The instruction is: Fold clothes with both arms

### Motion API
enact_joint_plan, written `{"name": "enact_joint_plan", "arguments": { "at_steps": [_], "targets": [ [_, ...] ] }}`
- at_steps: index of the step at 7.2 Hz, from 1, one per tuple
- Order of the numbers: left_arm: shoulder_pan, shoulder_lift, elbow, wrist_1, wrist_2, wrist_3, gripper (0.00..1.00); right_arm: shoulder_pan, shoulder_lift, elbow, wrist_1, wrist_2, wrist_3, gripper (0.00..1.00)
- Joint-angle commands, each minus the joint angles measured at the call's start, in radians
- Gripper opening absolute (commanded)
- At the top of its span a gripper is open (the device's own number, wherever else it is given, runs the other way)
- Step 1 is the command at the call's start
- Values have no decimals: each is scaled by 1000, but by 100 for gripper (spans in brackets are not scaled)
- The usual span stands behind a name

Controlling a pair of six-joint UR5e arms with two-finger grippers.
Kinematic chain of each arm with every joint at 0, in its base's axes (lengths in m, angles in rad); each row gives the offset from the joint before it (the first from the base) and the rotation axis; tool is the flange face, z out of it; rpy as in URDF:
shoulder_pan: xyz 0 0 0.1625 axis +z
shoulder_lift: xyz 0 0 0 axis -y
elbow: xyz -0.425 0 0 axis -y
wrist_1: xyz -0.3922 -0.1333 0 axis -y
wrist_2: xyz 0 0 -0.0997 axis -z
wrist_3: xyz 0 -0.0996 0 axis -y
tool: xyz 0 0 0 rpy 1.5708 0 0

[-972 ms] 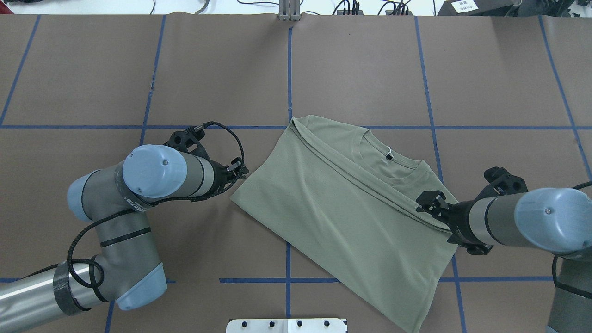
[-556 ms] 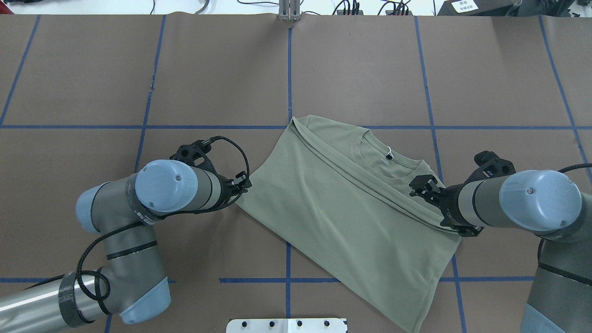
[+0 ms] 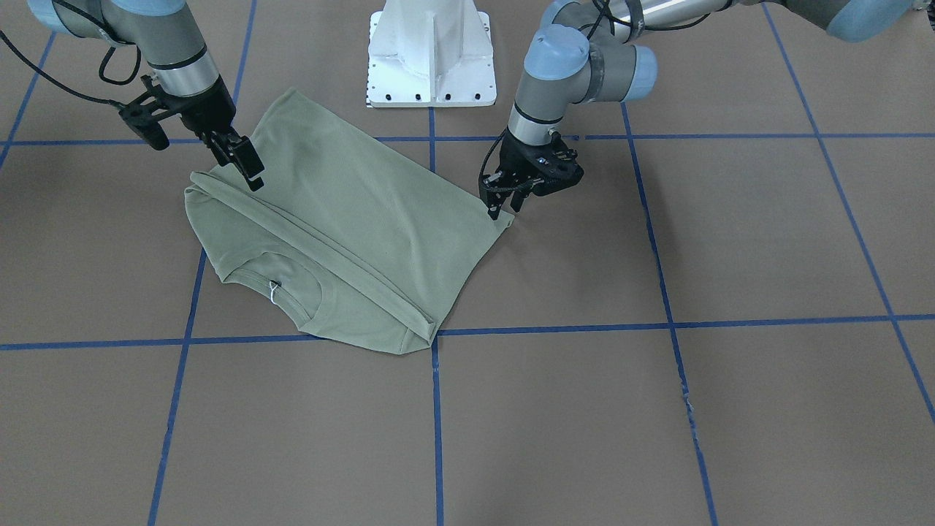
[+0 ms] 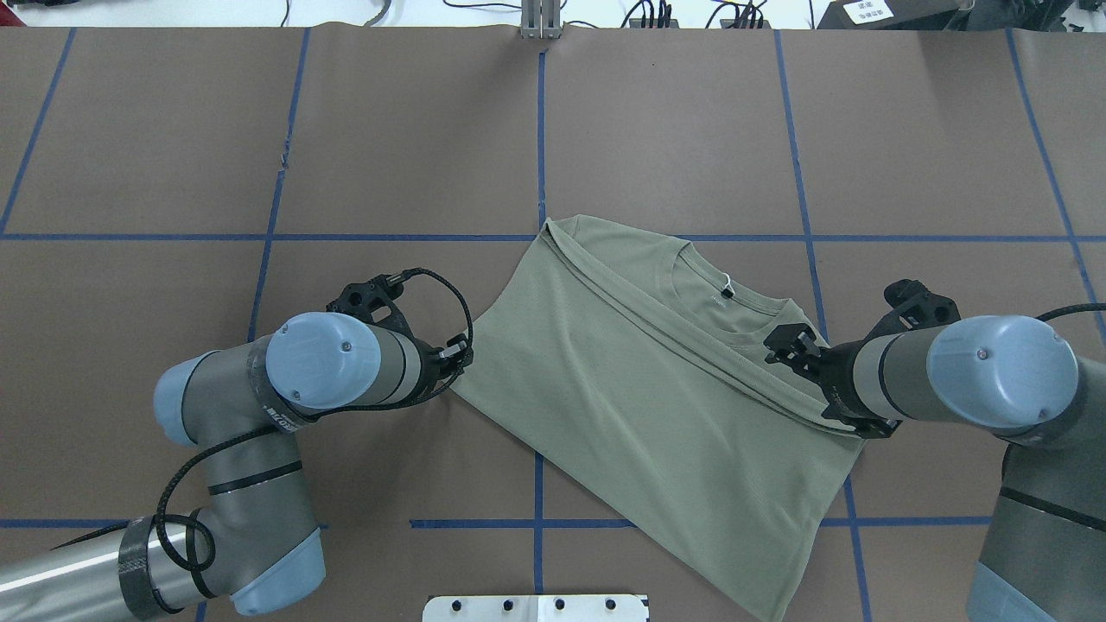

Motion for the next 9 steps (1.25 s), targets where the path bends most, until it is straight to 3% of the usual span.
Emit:
{"name": "enact_joint_plan", "arguments": {
  "at_steps": [1,3,6,7,9],
  "targets": [
    [-1,-1,1,0,18,10,0,-2,-1,-5,0,0,-1,100],
    [-32,-1,-2,0,29,27,0,0,-1,-3,0,0,-4,100],
    [-223,-35,40,-11,24,269,0,1,45,-29,11,-6,-1,100],
    [-297,-109,165,-70,24,283,0,0,86,-51,11,-4,-1,100],
    [-380,-350,595,-326,21,281,0,1,157,-81,0,-23,0,100]
  ]
}}
